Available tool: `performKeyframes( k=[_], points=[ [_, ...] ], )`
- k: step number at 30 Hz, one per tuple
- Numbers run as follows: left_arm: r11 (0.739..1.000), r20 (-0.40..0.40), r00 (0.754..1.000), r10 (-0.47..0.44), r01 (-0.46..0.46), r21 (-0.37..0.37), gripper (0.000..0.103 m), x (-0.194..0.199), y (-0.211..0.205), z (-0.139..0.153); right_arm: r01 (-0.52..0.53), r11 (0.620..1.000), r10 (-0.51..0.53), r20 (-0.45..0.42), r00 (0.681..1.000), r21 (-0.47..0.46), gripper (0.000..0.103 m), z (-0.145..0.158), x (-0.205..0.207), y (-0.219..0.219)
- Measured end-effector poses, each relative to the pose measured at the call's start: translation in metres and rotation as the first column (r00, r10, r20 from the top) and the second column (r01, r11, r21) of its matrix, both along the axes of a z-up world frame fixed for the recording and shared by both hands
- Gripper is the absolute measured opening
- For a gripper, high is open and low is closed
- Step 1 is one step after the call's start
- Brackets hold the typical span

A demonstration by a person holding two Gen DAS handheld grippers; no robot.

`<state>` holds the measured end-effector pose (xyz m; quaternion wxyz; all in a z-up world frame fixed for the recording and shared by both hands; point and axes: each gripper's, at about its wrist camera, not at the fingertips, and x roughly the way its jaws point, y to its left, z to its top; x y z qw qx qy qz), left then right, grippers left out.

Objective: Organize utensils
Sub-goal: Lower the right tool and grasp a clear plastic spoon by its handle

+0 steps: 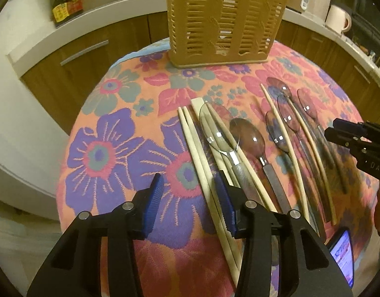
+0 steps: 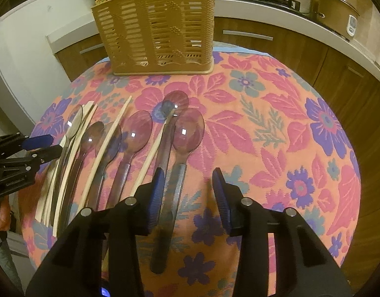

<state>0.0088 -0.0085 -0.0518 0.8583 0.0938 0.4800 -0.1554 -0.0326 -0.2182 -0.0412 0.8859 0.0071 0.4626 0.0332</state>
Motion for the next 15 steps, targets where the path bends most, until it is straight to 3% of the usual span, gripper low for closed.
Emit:
performKeyframes(
  k=[5,9,15],
  points=[
    [1.0,-0.019,1.0,0.002,-0.002,-0.007,0.036,0.001,0.001,0.002,-0.009,0.999,0.011,-0.045,0.999,0.051,0.026,-0.001,0.006,-0.006],
    [0.999,0.001,1.0,0.0,0.0,0.041,0.033,0.003,-0.008,0.0,-0.004,0.993,0.017,-0.107,0.994,0.117,0.023,-0.006,0.014,-0.012],
    [0.996,0.011,1.0,-0.024,0.023,0.082,0.022,0.005,-0.015,0.001,0.006,0.996,0.006,-0.142,0.99,0.089,0.017,-0.007,0.031,-0.007]
  ],
)
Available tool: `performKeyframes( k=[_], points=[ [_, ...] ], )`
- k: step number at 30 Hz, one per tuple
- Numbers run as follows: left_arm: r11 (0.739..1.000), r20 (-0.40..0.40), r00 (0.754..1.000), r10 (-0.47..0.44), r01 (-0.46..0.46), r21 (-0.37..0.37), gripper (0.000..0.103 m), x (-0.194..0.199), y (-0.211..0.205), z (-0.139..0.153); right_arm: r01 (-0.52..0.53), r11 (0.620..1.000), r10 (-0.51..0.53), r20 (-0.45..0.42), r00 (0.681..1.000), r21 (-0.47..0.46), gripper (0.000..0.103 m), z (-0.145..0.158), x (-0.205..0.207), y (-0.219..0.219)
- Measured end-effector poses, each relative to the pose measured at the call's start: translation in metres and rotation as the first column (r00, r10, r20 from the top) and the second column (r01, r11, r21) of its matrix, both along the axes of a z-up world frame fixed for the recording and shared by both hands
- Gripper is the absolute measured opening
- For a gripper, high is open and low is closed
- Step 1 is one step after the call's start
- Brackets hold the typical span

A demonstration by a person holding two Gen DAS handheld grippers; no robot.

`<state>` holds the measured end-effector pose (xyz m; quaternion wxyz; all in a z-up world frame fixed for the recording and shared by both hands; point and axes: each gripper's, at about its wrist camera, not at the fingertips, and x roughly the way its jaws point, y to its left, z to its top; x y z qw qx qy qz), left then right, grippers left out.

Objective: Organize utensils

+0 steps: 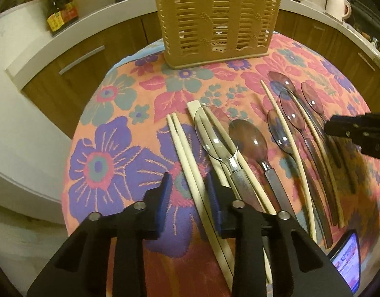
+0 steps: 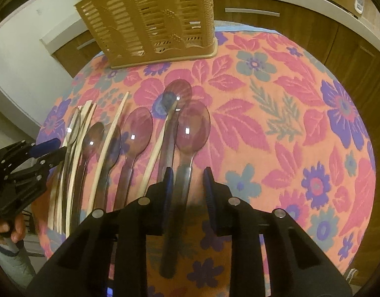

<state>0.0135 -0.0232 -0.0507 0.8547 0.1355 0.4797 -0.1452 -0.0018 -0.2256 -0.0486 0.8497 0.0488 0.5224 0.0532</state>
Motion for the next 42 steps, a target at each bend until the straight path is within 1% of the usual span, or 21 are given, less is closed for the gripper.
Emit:
performKeyframes(
  k=[1,2,6,9,10,11,13,15,17,19,21,22,23,26,30,32,35,37,40,41,42],
  points=[
    [1.0,0.001,1.0,-0.006,0.006,0.001,0.017,-0.001,0.001,0.001,-0.002,1.0,0.002,-0.009,1.0,-0.026,0.014,0.0,0.002,0.002],
    [1.0,0.0,1.0,-0.005,0.005,0.002,0.015,-0.001,0.003,0.001,-0.006,0.998,0.005,-0.016,1.0,-0.056,0.01,0.0,0.003,0.003],
    [1.0,-0.025,1.0,-0.013,0.012,-0.029,0.014,0.0,0.013,0.002,-0.022,0.995,0.017,-0.048,0.999,-0.099,0.01,0.001,-0.001,0.0],
    [1.0,-0.037,0.999,-0.02,0.02,-0.008,0.021,0.001,0.012,0.002,-0.065,0.989,0.053,-0.09,0.994,-0.133,0.01,0.001,-0.002,0.003],
    [0.999,-0.033,0.999,-0.027,0.028,0.017,0.02,0.0,0.007,0.001,-0.075,0.987,0.061,-0.099,0.993,-0.144,0.01,0.001,-0.003,0.004],
    [0.999,-0.027,0.999,-0.032,0.032,0.034,0.02,0.0,0.005,0.0,-0.084,0.984,0.068,-0.105,0.992,-0.157,0.01,0.001,-0.002,0.007],
    [0.998,-0.028,0.999,-0.041,0.042,0.046,0.011,0.0,0.0,0.0,-0.107,0.978,0.088,-0.111,0.99,-0.181,0.009,0.002,-0.001,0.011],
    [0.998,-0.018,0.999,-0.039,0.04,0.044,0.01,0.001,-0.002,0.001,-0.12,0.98,0.103,-0.108,0.989,-0.161,0.009,0.004,0.001,0.01],
    [0.999,0.025,0.999,-0.037,0.038,-0.006,0.01,0.002,0.003,0.012,-0.125,0.987,0.121,-0.052,0.991,-0.101,0.009,0.017,0.0,0.007],
    [0.994,0.077,0.997,-0.02,0.027,-0.103,0.01,0.006,0.013,0.033,-0.122,0.988,0.126,0.037,0.991,-0.094,0.009,0.036,-0.001,0.006],
    [0.981,0.149,0.989,0.004,0.025,-0.191,0.01,0.012,0.022,0.06,-0.131,0.99,0.136,0.125,0.983,-0.044,0.009,0.06,0.0,0.004],
    [0.968,0.201,0.979,0.019,0.032,-0.247,0.01,0.018,0.027,0.08,-0.137,0.99,0.139,0.172,0.975,-0.022,0.009,0.075,0.002,0.004],
    [0.962,0.234,0.972,0.028,0.038,-0.272,0.01,0.022,0.027,0.092,-0.142,0.99,0.142,0.207,0.968,-0.015,0.009,0.086,0.004,0.005],
    [0.933,0.384,0.922,0.049,0.095,-0.346,0.01,0.038,0.02,0.14,-0.151,0.989,0.143,0.352,0.925,-0.004,0.009,0.128,0.023,0.011],
    [0.892,0.487,0.87,0.08,0.156,-0.425,0.01,0.07,0.001,0.181,-0.115,0.993,0.086,0.49,0.867,0.029,0.009,0.165,0.063,0.01],
    [0.892,0.521,0.847,0.104,0.152,-0.426,0.01,0.08,-0.008,0.19,-0.097,0.995,0.065,0.537,0.841,0.032,0.009,0.177,0.078,0.012],
    [0.872,0.544,0.827,0.144,0.154,-0.464,0.01,0.11,-0.021,0.192,-0.047,0.998,0.015,0.589,0.808,0.04,0.009,0.188,0.107,0.005],
    [0.866,0.575,0.798,0.179,0.15,-0.477,0.01,0.118,-0.022,0.188,-0.022,0.998,-0.021,0.614,0.789,0.063,0.008,0.192,0.122,-0.001],
    [0.86,0.612,0.749,0.251,0.118,-0.497,0.01,0.133,-0.022,0.183,0.036,0.999,-0.043,0.659,0.751,0.023,0.009,0.19,0.139,-0.001],
    [0.856,0.612,0.746,0.264,0.11,-0.504,0.01,0.138,-0.022,0.181,0.043,0.999,-0.042,0.666,0.745,0.015,0.009,0.188,0.145,0.0],
    [0.847,0.602,0.753,0.264,0.118,-0.519,0.01,0.143,-0.024,0.178,0.042,0.999,-0.043,0.666,0.745,0.017,0.009,0.184,0.149,-0.001]
  ],
)
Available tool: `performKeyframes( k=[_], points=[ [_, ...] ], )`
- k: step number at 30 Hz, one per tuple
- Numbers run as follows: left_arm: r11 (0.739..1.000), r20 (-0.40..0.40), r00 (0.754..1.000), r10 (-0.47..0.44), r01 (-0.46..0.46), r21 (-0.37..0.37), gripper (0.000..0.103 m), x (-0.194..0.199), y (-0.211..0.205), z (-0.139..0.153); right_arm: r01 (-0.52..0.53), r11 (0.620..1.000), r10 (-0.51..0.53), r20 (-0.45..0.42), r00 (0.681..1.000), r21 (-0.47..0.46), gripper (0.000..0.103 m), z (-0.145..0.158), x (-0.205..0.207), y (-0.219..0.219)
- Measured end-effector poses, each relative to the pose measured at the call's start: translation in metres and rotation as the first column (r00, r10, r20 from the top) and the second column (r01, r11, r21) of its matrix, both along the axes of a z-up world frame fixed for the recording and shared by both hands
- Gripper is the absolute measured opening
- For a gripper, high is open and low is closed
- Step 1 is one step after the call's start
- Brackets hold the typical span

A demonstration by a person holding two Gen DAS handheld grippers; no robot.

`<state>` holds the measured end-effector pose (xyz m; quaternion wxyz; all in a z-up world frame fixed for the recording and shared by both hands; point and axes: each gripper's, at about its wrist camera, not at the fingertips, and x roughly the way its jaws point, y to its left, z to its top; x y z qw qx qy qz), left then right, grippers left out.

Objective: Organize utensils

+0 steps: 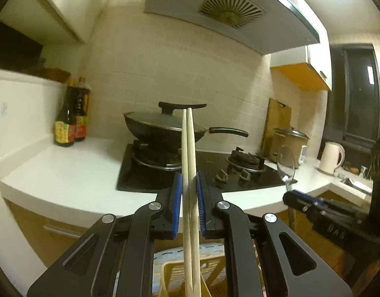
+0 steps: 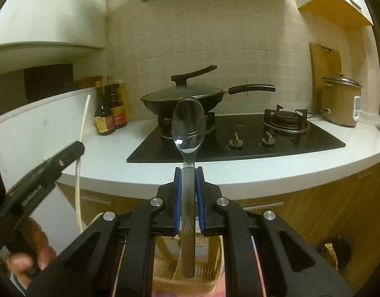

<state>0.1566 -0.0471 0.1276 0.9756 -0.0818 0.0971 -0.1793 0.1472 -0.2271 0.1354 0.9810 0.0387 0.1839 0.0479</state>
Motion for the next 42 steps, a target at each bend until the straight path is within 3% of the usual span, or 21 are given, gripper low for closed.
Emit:
performKeyframes(
  k=[8,11,14,17,20,24,30,35,42],
  points=[
    [0.998,0.033,0.999,0.029,-0.03,0.049,0.011,0.007,-0.005,-0.021,0.038,0.998,-0.04,0.038,0.998,0.04,0.009,-0.024,0.008,-0.012],
    [0.998,0.026,0.999,0.026,-0.027,0.053,0.021,0.004,0.0,-0.026,0.015,0.999,-0.016,0.021,1.0,0.043,0.01,-0.03,0.002,-0.015],
    [0.998,0.007,1.0,0.024,-0.024,0.051,0.021,-0.002,0.007,-0.029,-0.003,0.999,0.002,0.009,1.0,0.037,0.017,-0.034,-0.013,-0.015],
    [1.0,-0.031,1.0,0.007,-0.006,0.029,0.023,-0.012,0.018,-0.032,-0.01,0.999,0.01,-0.003,1.0,0.047,0.029,-0.036,-0.034,-0.017],
    [1.0,-0.071,0.997,-0.02,0.02,-0.001,0.037,-0.028,0.03,-0.035,-0.019,0.998,0.02,-0.022,1.0,0.055,0.047,-0.038,-0.058,-0.018],
    [0.999,-0.13,0.99,-0.054,0.053,-0.011,0.04,-0.055,0.041,-0.042,-0.019,0.998,0.023,-0.068,0.997,0.055,0.048,-0.046,-0.09,-0.015],
    [0.995,-0.238,0.968,-0.08,0.09,0.031,0.04,-0.105,0.055,-0.066,-0.014,0.999,0.019,-0.198,0.98,0.03,0.048,-0.075,-0.133,-0.007],
    [0.992,-0.368,0.925,-0.088,0.116,0.054,0.04,-0.135,0.064,-0.098,-0.021,0.999,0.037,-0.338,0.941,0.05,0.039,-0.114,-0.159,-0.001],
    [0.977,-0.589,0.8,-0.118,0.199,0.075,0.037,-0.151,0.059,-0.151,-0.009,0.993,0.066,-0.502,0.863,0.115,0.032,-0.17,-0.181,-0.001]
  ],
)
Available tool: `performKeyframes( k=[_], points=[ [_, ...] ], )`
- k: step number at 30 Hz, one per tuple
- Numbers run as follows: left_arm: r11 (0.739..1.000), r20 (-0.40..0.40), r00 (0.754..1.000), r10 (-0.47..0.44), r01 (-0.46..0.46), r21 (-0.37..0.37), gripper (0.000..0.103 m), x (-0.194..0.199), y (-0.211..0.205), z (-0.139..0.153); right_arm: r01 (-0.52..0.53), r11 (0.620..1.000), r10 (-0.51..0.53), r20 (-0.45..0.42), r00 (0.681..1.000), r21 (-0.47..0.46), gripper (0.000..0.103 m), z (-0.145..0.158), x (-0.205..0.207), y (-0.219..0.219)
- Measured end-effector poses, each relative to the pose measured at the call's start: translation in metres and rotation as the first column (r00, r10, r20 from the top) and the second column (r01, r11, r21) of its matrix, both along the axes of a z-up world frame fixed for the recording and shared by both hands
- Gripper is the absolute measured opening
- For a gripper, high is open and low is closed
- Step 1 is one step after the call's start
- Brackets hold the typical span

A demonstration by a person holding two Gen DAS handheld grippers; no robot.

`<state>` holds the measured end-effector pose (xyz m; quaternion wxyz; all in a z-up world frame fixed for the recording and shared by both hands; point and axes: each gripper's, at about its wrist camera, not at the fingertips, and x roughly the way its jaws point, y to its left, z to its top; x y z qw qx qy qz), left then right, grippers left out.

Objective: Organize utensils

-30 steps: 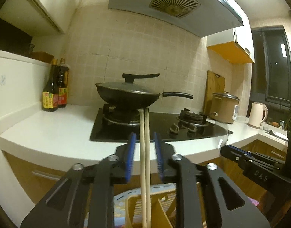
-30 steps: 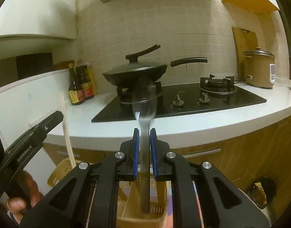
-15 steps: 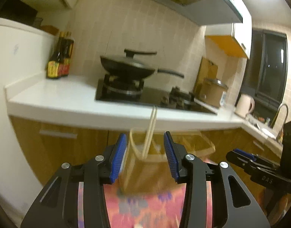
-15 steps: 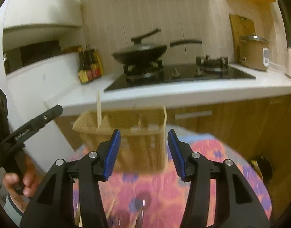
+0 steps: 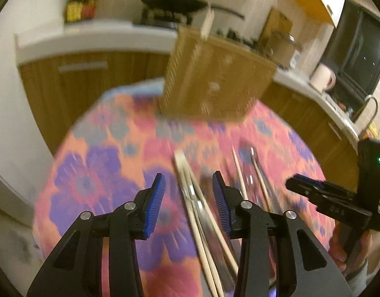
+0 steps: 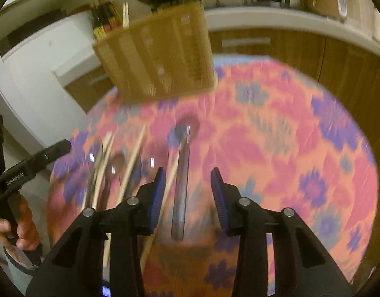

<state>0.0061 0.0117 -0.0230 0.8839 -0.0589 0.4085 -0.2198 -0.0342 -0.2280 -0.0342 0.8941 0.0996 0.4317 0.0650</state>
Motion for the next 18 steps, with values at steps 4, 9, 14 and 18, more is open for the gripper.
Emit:
performKeyframes(
  k=[4,9,14,18],
  points=[
    [0.998,-0.059,0.998,-0.005,0.009,0.062,0.037,-0.004,-0.013,-0.016,-0.016,1.0,0.016,-0.032,0.999,-0.01,0.032,-0.011,0.0,0.01],
    [0.988,-0.086,0.996,0.006,0.008,0.152,0.037,-0.001,-0.035,-0.025,-0.037,0.996,0.032,-0.052,0.998,-0.087,0.025,-0.018,0.007,0.031],
    [0.975,-0.075,0.997,0.028,-0.011,0.224,0.032,-0.001,-0.047,-0.029,-0.022,0.995,0.018,-0.047,0.999,-0.101,0.021,-0.017,0.01,0.032],
    [0.974,-0.074,0.997,0.037,-0.019,0.227,0.031,0.0,-0.051,-0.029,0.004,0.999,-0.005,-0.039,0.999,-0.048,0.021,-0.016,0.009,0.02]
  ],
)
